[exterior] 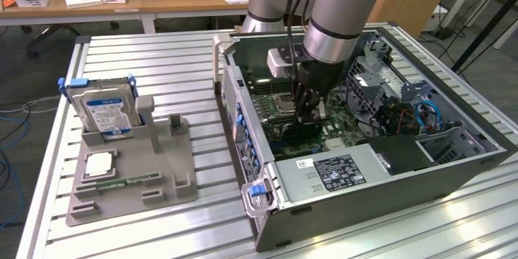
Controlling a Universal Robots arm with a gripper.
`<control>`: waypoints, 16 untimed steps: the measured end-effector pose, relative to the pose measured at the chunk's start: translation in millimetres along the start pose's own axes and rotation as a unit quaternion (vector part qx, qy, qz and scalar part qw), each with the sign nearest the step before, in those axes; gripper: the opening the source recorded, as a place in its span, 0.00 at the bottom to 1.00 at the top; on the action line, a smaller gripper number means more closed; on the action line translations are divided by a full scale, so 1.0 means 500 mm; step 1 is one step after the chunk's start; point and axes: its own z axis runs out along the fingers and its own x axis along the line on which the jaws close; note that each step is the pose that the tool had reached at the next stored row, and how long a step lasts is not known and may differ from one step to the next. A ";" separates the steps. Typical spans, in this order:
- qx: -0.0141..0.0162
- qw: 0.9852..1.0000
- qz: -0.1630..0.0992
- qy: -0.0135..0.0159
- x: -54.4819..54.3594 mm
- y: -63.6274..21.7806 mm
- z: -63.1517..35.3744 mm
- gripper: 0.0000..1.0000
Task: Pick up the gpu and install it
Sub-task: 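Press down on the gpu until it lock into place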
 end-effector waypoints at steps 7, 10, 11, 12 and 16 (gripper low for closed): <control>0.000 1.000 0.000 -0.002 -0.001 0.019 -0.044 0.11; 0.000 1.000 0.000 -0.002 0.000 0.047 -0.058 0.11; 0.000 1.000 0.000 -0.003 0.000 0.057 -0.063 0.11; 0.000 1.000 0.000 -0.003 0.000 0.066 -0.066 0.11; 0.000 1.000 0.000 -0.003 0.001 0.102 -0.075 0.11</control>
